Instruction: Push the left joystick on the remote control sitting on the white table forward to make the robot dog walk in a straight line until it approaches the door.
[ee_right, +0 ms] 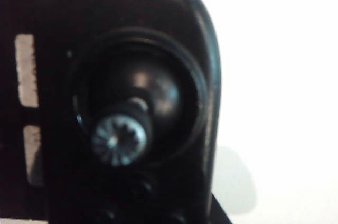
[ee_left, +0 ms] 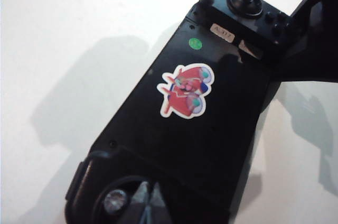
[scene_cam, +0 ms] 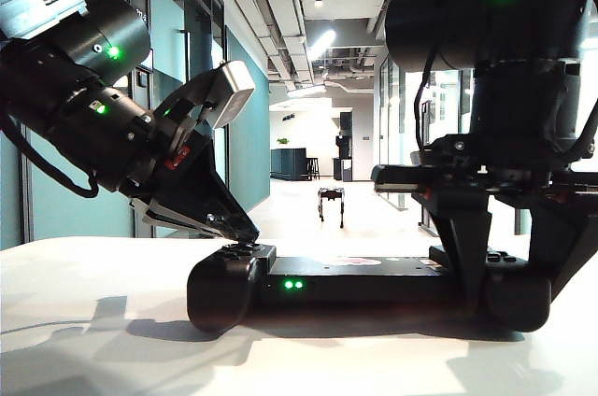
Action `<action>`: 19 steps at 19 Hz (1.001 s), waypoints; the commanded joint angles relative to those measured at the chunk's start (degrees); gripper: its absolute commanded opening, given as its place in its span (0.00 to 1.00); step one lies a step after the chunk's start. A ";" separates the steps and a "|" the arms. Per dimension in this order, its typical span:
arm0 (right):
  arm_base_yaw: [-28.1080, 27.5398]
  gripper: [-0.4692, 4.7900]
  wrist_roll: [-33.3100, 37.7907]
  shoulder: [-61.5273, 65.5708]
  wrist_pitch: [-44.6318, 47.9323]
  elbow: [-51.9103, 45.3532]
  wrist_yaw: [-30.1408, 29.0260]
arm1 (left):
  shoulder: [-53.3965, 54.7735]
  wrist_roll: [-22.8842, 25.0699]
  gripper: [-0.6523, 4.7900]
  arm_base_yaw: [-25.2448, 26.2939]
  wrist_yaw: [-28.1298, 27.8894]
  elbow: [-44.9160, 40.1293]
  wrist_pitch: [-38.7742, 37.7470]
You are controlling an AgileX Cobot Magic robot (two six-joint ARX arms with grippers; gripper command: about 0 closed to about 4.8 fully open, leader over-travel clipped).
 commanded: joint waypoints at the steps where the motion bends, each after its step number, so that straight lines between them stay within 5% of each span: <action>1: 0.04 0.47 -0.13 -0.15 0.92 -0.02 -0.61 | -2.60 -2.47 0.11 -0.04 2.12 0.39 -0.55; 2: 0.04 0.47 -0.13 -0.15 0.94 -0.02 -0.61 | -4.52 -3.56 0.11 -0.04 2.84 0.39 -0.83; 4: 0.04 0.47 -0.13 -0.15 1.44 -0.02 -0.61 | -13.88 -13.92 0.11 -0.02 0.02 0.42 -1.03; 8: 0.04 0.47 -0.48 -0.15 3.19 -0.02 -0.63 | -28.20 -21.22 0.11 -0.02 -14.80 0.52 -3.54; 12: 0.04 0.49 -1.60 -0.17 3.69 -0.02 -0.63 | -37.73 -21.33 0.11 -0.02 -22.16 1.90 -10.45; 13: 0.04 0.73 -1.90 -0.17 3.37 0.02 -0.72 | -41.48 -21.35 0.11 -0.02 -22.18 1.90 -12.04; 19: 0.07 0.75 -4.94 -0.33 -5.38 6.03 2.82 | -45.77 -21.35 0.11 -0.02 -22.18 1.92 -15.47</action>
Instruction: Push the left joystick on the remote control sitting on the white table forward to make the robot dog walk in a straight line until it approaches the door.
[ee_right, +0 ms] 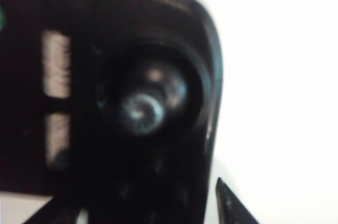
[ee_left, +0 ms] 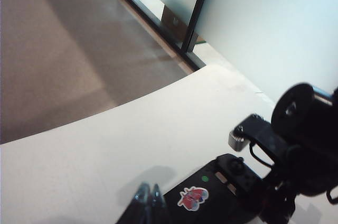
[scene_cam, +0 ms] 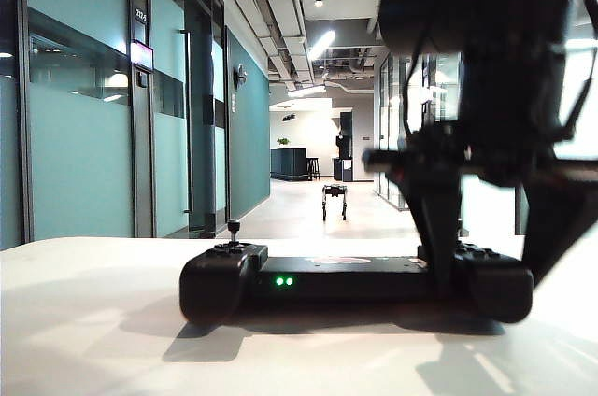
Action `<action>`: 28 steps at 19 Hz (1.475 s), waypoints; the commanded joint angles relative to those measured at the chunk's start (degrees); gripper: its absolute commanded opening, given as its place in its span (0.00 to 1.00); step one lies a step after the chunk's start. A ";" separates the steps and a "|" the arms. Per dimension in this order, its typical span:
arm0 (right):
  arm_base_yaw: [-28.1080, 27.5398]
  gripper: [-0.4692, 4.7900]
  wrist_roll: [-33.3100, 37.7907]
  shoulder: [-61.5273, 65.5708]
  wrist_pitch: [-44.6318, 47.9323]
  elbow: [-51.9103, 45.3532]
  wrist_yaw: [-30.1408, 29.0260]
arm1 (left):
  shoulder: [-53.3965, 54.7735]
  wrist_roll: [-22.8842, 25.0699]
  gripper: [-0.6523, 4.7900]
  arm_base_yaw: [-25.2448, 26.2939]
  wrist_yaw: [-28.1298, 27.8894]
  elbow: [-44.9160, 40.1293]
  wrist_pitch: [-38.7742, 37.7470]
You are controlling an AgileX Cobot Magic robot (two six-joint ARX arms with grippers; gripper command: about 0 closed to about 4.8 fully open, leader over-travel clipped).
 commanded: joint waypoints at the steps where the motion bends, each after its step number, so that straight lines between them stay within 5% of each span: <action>1: 0.11 0.75 -2.14 -0.33 -5.44 4.13 1.86 | -0.90 -0.04 0.11 -0.04 -0.09 0.44 -0.66; 5: 0.90 0.74 -3.87 -2.51 -12.13 8.41 1.68 | -3.54 -0.11 0.11 -0.04 -1.51 0.44 -1.90; 7: 1.16 0.50 -4.07 -6.03 -12.96 8.55 1.95 | -5.20 0.02 0.11 -0.07 -3.43 0.42 -3.30; 8: 1.31 0.14 -4.22 -9.03 -12.92 8.55 2.10 | -6.32 0.07 0.11 -0.07 -4.66 0.42 -4.55; 9: 1.88 0.09 -5.29 -12.83 -12.48 8.52 3.98 | -7.67 0.79 0.11 -0.09 -6.97 0.07 -6.21; 12: 3.45 0.09 -10.38 -19.17 -9.05 7.13 11.72 | -11.30 1.53 0.11 -0.09 -8.92 -3.45 -6.21; 18: 4.02 0.09 -20.41 -35.74 15.47 -9.27 11.63 | -22.03 1.84 0.11 -0.09 -10.16 -16.57 -0.07; 22: 3.82 0.09 -21.40 -39.80 18.88 -15.04 14.73 | -28.06 5.51 0.11 -0.09 -11.85 -24.55 2.14; 25: 3.93 0.09 -21.46 -39.85 19.78 -15.41 14.43 | -31.76 5.42 0.11 -0.09 -14.14 -29.07 3.72; 28: 3.96 0.09 -28.13 -42.36 31.45 -19.96 7.89 | -36.28 5.38 0.11 -0.09 -13.70 -33.77 7.02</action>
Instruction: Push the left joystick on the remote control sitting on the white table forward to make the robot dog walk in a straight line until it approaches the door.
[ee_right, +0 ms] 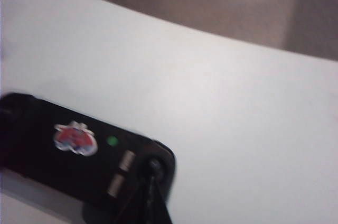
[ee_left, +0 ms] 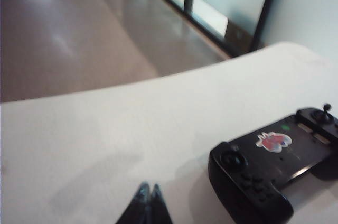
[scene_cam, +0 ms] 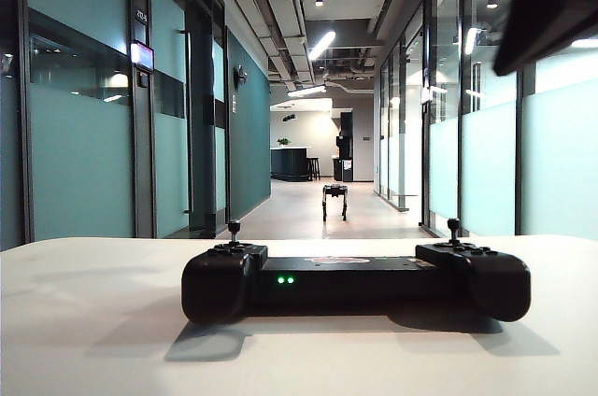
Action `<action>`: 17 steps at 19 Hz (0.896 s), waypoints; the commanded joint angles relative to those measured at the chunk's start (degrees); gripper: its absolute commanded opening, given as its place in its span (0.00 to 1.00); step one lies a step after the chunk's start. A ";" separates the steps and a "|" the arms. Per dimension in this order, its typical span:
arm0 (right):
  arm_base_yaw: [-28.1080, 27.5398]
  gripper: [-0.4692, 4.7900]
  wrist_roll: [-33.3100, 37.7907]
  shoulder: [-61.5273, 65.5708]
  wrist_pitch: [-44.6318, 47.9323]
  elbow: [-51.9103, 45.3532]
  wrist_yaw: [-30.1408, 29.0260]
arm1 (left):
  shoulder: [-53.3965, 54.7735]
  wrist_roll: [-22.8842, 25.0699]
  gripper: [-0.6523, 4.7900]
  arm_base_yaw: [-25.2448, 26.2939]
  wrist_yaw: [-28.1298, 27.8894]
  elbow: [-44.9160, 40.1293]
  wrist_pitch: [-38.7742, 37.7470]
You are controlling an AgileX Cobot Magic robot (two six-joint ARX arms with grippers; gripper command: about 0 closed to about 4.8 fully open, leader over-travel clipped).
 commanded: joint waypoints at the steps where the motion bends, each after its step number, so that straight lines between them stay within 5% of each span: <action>1: 0.11 0.09 -7.45 -2.93 12.96 -4.76 -7.23 | -3.34 -0.02 0.11 -0.07 0.35 -2.75 3.26; 5: 0.02 0.09 -8.31 -8.20 23.41 -14.29 -10.16 | -8.63 0.07 0.11 -0.07 0.33 -6.16 3.17; 17: 0.00 0.09 -8.48 -31.78 27.30 -33.48 -11.67 | -9.35 0.04 0.11 -0.04 0.26 -8.76 -1.20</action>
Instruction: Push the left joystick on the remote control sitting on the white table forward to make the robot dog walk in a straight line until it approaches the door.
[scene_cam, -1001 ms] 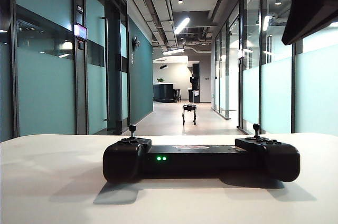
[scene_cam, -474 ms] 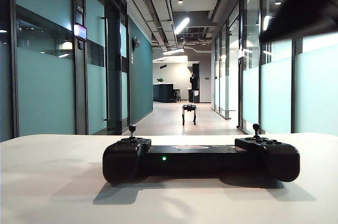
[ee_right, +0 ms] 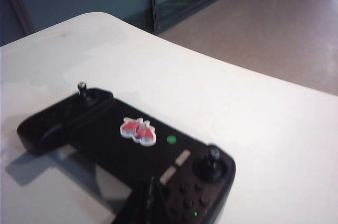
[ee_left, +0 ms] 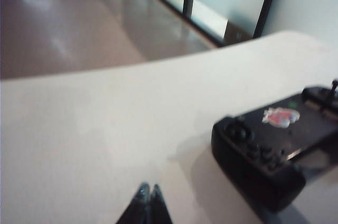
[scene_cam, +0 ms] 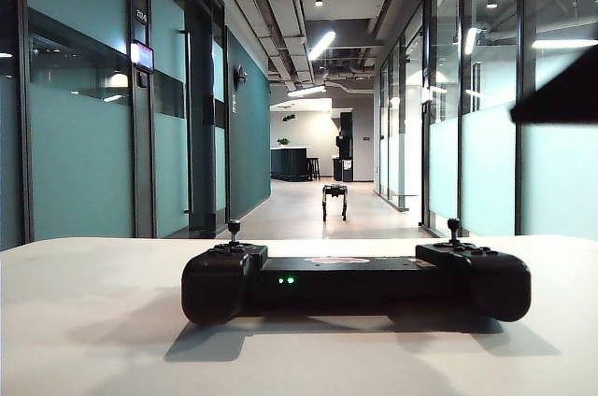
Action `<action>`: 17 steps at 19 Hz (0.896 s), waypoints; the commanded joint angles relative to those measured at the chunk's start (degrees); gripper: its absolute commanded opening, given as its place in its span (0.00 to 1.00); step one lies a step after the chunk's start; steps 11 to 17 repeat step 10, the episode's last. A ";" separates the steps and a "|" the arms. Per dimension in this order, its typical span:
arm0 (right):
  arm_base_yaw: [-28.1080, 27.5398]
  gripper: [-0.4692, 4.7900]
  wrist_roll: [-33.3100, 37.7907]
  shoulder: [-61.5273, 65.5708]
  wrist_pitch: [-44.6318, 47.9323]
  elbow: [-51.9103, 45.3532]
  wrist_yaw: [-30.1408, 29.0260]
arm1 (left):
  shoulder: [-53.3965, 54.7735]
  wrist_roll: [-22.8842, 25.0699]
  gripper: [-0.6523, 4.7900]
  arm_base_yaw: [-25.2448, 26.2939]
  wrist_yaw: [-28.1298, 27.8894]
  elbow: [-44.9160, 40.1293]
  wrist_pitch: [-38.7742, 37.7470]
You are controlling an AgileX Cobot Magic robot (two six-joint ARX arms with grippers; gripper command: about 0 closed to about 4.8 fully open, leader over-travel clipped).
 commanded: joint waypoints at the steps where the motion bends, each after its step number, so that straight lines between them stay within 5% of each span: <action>1: 0.02 0.09 -0.22 -4.48 1.11 -0.85 1.66 | 0.02 0.07 0.11 -0.04 0.22 0.13 -0.48; 17: -0.26 0.09 -0.17 -9.14 0.15 -6.10 5.38 | 0.02 0.07 0.11 -0.02 0.22 0.13 -0.48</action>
